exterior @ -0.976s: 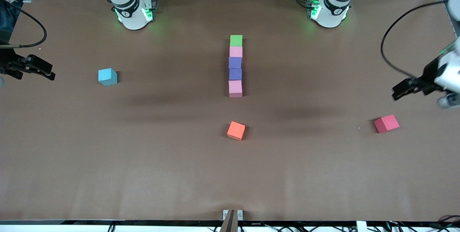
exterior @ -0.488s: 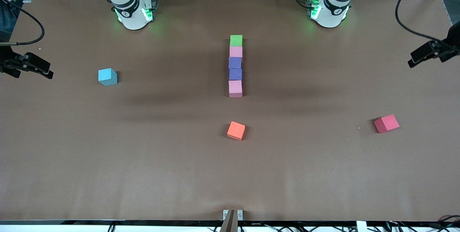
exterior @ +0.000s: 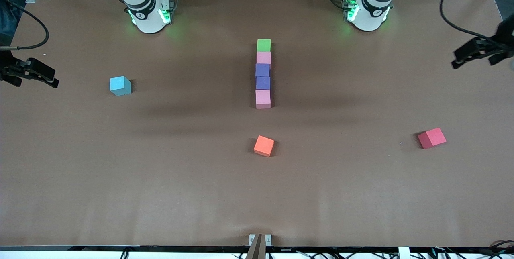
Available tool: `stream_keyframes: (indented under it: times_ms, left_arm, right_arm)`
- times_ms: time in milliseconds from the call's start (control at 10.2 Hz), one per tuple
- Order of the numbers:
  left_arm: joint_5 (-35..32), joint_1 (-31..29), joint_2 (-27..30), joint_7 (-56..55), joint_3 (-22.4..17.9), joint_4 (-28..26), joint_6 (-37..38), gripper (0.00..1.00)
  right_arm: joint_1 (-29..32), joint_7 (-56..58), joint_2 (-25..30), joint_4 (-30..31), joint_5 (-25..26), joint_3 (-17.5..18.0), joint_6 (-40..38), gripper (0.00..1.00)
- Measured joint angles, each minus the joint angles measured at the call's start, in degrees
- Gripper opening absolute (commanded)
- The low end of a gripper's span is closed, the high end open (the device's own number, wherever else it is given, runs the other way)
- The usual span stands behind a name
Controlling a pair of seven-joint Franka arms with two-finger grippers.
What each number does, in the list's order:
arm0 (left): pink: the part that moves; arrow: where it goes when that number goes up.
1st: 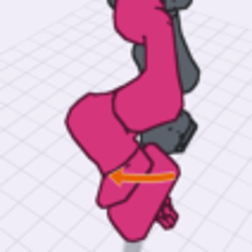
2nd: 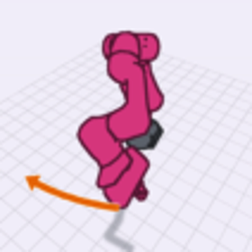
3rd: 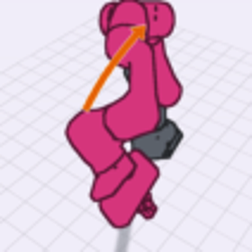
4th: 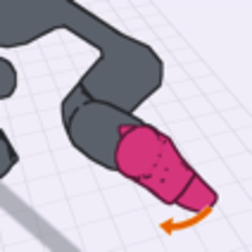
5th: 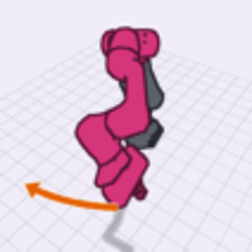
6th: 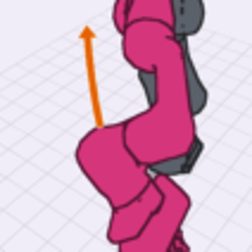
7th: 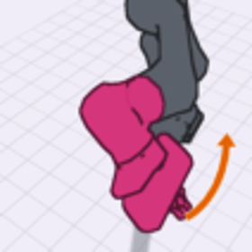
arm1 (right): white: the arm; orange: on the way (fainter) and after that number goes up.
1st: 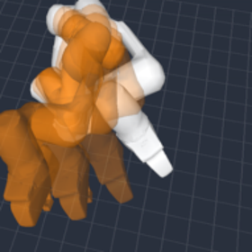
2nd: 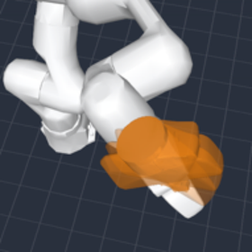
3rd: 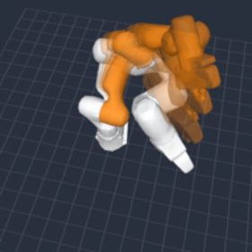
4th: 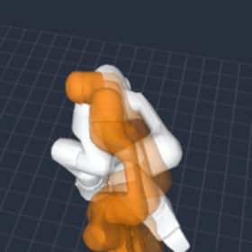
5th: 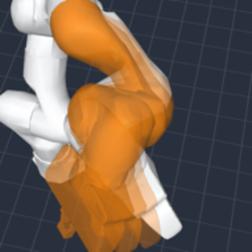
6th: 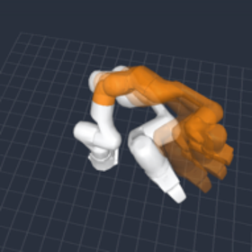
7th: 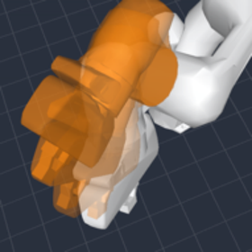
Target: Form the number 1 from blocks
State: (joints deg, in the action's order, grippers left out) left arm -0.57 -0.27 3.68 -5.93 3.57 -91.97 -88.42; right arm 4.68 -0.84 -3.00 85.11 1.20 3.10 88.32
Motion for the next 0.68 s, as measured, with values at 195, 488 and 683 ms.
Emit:
stream_keyframes:
  times_ms: [195, 488, 683]
  left_arm:
    - [-0.2, 5.2, -1.5, 0.0, -2.7, 0.9, 0.0, 1.00]
    - [-0.2, 5.7, -2.7, 0.0, -3.5, 2.1, 0.0, 1.00]
    - [-0.2, 5.7, -2.7, 0.0, -3.6, 2.2, 0.0, 1.00]
  right_arm:
    - [0.0, 0.0, 0.0, 0.0, 0.0, 0.0, -0.1, 1.00]
    - [0.0, 0.0, 0.0, 0.0, 0.0, 0.0, -0.1, 1.00]
    - [0.0, 0.0, 0.0, 0.0, 0.0, 0.0, -0.1, 1.00]
